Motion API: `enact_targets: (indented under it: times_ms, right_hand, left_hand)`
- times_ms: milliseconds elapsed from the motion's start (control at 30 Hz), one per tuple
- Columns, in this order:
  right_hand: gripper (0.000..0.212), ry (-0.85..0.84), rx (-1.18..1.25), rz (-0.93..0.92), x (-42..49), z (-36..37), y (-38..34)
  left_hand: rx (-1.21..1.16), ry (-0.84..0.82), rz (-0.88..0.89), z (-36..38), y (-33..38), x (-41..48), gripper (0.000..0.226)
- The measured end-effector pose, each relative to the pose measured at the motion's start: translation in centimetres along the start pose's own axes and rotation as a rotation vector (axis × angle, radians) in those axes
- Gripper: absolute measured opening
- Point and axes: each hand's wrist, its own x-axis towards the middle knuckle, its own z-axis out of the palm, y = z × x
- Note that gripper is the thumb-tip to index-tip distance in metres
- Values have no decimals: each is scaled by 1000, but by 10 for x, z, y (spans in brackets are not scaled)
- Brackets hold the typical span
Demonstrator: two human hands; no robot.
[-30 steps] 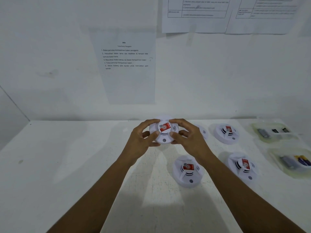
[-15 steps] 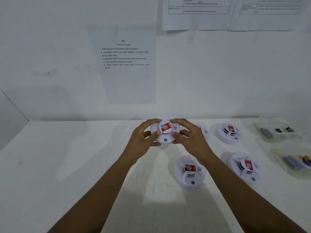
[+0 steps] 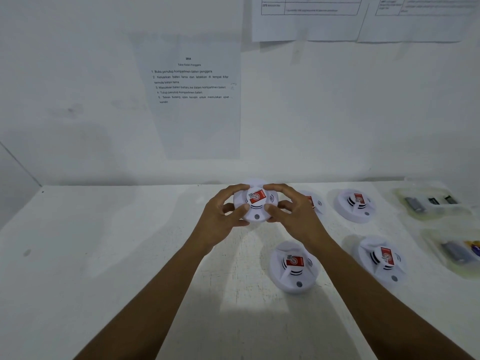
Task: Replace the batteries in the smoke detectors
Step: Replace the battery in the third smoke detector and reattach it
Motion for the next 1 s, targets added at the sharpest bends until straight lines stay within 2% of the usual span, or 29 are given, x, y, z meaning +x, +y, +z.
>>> enact_targets:
  times_ms: [633,1000]
  right_hand:
    - [46,-33,-73,-27,5,-3,9]
    - [49,-40,-84,-28,11,-1,19]
  left_hand:
    - [71,21,45,2,-9,5,44]
    - [219,46,108,-2,-19,12,47]
